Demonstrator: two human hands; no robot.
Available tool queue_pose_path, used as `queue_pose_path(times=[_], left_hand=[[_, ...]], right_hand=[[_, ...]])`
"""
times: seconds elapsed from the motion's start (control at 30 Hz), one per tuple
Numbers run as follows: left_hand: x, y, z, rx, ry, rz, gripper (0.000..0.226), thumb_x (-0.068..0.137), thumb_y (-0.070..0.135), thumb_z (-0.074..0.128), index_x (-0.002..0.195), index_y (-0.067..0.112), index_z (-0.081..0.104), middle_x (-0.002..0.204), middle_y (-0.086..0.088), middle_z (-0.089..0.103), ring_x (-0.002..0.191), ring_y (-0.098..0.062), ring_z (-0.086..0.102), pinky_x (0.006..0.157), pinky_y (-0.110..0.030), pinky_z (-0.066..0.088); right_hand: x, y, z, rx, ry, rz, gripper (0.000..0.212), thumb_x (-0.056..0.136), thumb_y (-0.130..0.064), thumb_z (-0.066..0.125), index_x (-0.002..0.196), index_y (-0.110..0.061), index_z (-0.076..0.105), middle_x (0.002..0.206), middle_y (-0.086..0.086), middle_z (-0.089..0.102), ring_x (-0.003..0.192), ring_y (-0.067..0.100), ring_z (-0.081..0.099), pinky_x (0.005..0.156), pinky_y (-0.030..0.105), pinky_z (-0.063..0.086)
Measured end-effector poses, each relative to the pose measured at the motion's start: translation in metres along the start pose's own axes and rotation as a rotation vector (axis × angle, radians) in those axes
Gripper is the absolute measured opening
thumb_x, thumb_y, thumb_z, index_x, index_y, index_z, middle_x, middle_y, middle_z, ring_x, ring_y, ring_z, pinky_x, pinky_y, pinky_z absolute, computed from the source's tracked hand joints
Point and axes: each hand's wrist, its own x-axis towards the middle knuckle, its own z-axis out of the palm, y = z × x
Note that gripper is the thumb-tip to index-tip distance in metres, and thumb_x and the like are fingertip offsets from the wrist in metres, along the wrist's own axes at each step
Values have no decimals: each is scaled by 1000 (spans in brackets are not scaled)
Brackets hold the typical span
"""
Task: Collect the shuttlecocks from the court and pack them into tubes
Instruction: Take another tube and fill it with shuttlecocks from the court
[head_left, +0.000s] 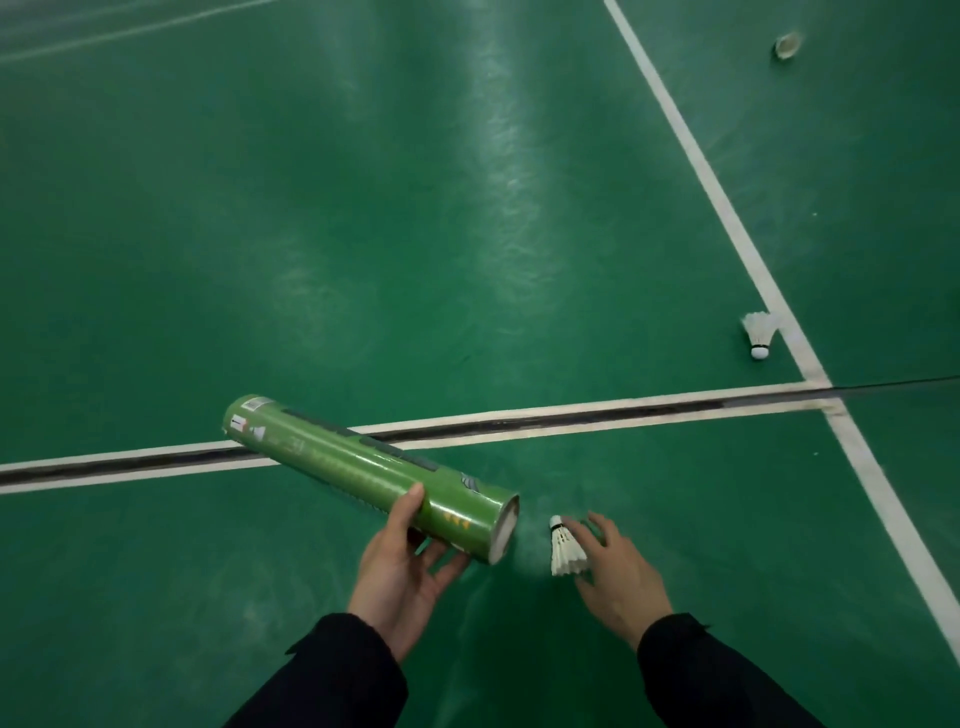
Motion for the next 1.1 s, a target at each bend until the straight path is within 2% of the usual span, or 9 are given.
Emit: queue_pose_path(times=[0.1,0.2,0.33,0.43,0.6,0.73,0.87,0.93,1.1], left_hand=[[14,-5,-5,-1,-6,19,53,92,39,66,135,9,59,116,-10,77,102,-24,76,77,-39,63],[31,-14,-14,3,8,43,54,88,40,68,132,9,62,115,-10,77,99,-23,75,77,-39,63],[49,-8,-19,-30,39,82,57,85,44,69,132,13,61,115,-9,76,101,-24,72,84,-42,63],[37,4,-6,-98,49,69,55,86,44,68,132,14,60,110,-8,76,98,-23,73,79,-40,63],[-53,29,56,-92,24,-32,61,89,46,64,138,9,60,117,-12,74,96,-23,72,78,-38,61],[-147,67,134,-121,-10,-130,60,87,48,64,132,9,62,110,-14,72,93,-25,70,82,-37,59],[-241,100,216,-64,-107,-225,53,88,46,63,121,6,69,105,-14,76,87,-22,73,77,-34,63],[-278,115,251,-40,-138,-252,59,88,48,64,128,5,67,110,-15,74,91,-23,71,82,-36,61],[-346,144,332,-56,-219,-291,61,98,47,56,139,2,59,129,-20,70,104,-27,73,88,-38,62]], right_hand=[[17,2,20,-64,-99,-94,85,92,0,48,158,-43,18,171,3,6,135,28,46,101,37,54],[35,6,39,-96,-54,-99,59,100,-7,44,151,-35,40,158,4,40,111,23,63,89,32,55],[39,-26,-7,814,316,148,23,101,-10,56,107,-25,72,101,1,75,79,14,66,61,12,47],[2,-58,-92,1151,514,-27,34,94,10,56,95,-20,69,88,2,73,73,12,66,58,18,51],[-91,-99,-213,930,433,-204,21,81,-33,57,98,-36,70,87,-12,74,73,16,69,59,32,58],[-165,-110,-315,728,485,-205,24,85,-34,58,102,-26,74,91,-25,69,80,-4,65,63,12,51],[-232,-124,-406,563,478,-99,18,88,-44,58,99,-32,64,85,-15,69,69,3,62,61,32,55],[-264,-134,-450,636,577,-48,24,87,-50,64,104,-36,54,82,-10,67,58,4,58,50,25,50],[-330,-139,-529,672,906,-11,49,80,-24,82,117,-31,51,121,-15,55,65,4,54,56,10,46]])
